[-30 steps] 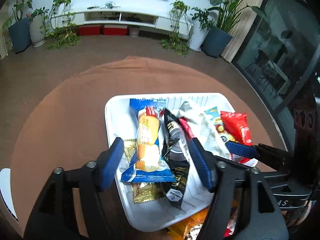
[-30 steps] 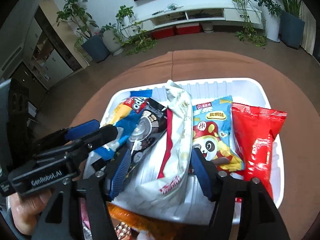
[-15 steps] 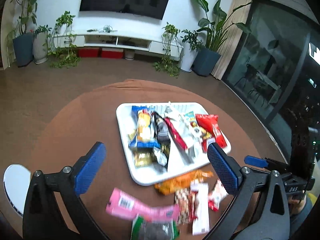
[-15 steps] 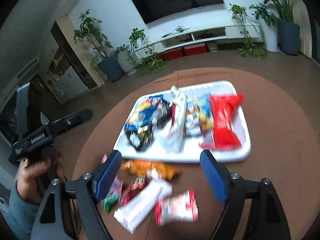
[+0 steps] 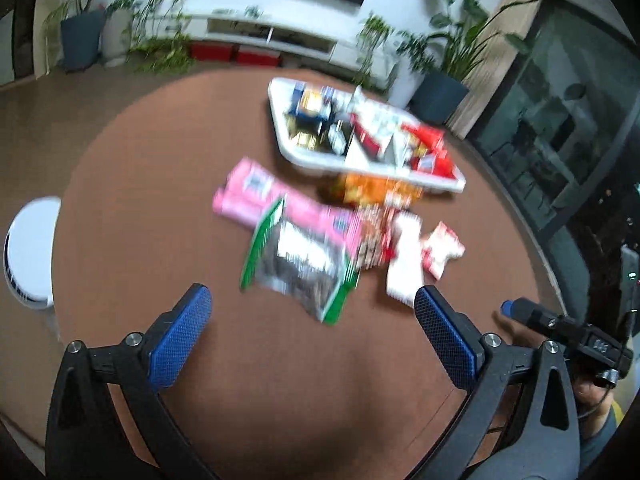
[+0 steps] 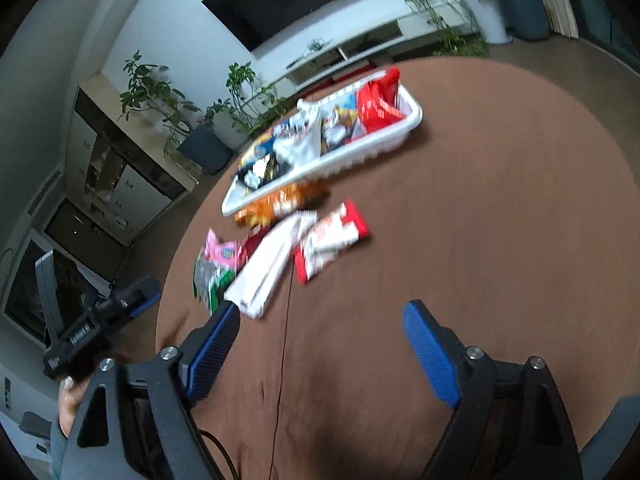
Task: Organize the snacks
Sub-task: 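Move both tools back over the remaining snacks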
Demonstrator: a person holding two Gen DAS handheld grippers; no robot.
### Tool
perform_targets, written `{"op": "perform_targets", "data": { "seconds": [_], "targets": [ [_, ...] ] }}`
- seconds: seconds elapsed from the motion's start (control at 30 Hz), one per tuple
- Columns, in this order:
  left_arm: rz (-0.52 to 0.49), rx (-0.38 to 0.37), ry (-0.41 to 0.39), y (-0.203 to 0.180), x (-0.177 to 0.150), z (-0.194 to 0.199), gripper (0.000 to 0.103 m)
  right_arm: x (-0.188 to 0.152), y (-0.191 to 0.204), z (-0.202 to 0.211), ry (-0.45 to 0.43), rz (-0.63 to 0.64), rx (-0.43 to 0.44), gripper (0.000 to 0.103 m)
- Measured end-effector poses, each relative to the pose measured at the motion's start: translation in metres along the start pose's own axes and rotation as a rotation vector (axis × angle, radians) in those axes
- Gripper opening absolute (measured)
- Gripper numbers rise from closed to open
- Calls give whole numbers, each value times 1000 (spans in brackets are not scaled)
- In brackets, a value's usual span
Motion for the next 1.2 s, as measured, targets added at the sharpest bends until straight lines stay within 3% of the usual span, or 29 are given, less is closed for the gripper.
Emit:
{"op": "perform_targets", "data": {
  "seconds": [0.17,0.47,0.63,0.93,1.07,1.13,1.2],
  "targets": [
    [42,42,24,6,-10,-6,103,-13,5,-1,12,-8,-8,86],
    [82,62,21,7,18,-14,102,-25,8,-1,29,-4,-14,86],
    [160,86,29,4,36,-33,102,-27,9,-1,29,9,-22,86],
    [149,152,46,-1,53,-66,100,-27,9,0,26,25,-31,86],
    [103,155,35,-3,55,-70,74,-27,10,-1,25,44,-40,86],
    [88,145,40,-5,54,-70,65,-27,11,-1,23,54,-46,86],
    [63,152,43,-7,51,-71,63,-27,11,-2,25,65,-53,86]
  ]
}}
Point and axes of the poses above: each gripper's, at about its wrist camera, not at the fingertips, and z roughly against the way its jaws point, y to its left, x to its top, the point moved 5 cm from there along -z, roughly the way its jaws point, and after that the axes turned 15 degrees about z, right-handed, at the moved point
